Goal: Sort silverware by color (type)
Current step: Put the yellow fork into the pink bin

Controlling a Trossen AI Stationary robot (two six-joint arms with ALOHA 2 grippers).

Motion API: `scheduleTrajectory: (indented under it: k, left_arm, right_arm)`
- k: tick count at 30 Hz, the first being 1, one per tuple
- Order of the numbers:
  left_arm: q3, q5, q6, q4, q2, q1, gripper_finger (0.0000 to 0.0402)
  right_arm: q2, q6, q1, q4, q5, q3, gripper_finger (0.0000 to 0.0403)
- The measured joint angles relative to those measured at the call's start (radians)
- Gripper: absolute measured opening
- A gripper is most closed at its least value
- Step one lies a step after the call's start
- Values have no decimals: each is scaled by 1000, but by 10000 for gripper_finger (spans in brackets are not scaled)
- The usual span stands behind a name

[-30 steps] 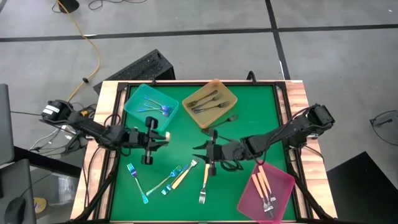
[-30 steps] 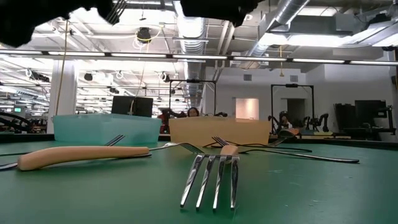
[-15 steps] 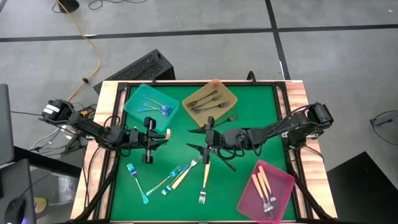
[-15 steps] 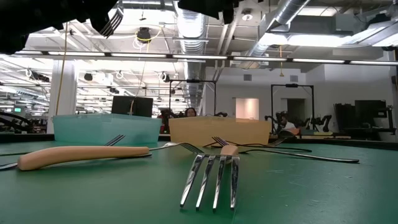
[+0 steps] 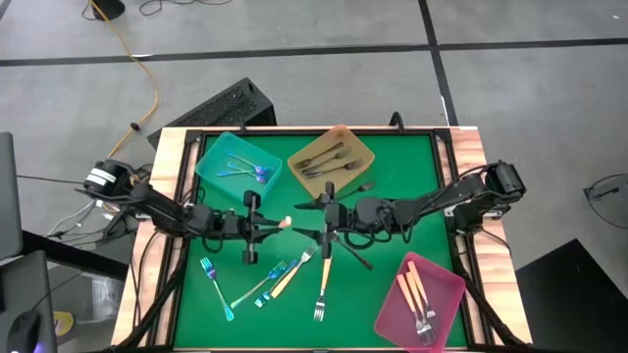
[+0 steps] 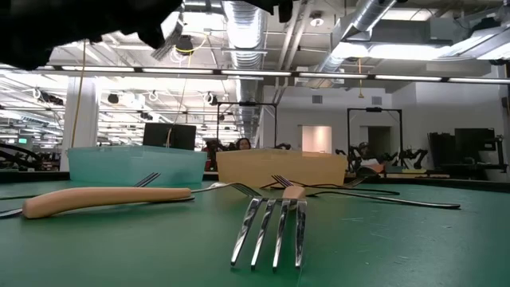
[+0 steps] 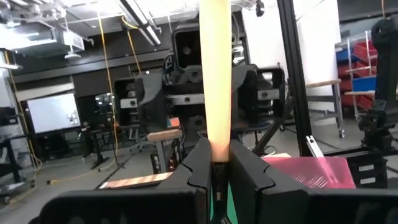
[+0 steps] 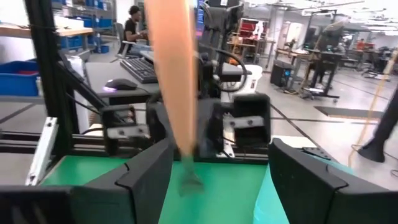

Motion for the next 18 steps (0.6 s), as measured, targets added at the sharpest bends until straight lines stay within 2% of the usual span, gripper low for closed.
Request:
scheduleTrajectory:
  k: [3,6,14,18]
  left_arm:
    - [0,4,-25,68,69,32,15]
    - [4,53,-65,134,129,63,15]
    - [100,117,-82,134,271,88,15]
    - [113,143,-81,135,287,101,15]
  right_arm:
    - [0,0,4,1,-32,0,282]
    - [0,1,5,2,-49,0,282]
    - [0,1,4,-5,-50,0,282]
    - [0,1,7,-40,-50,0,282]
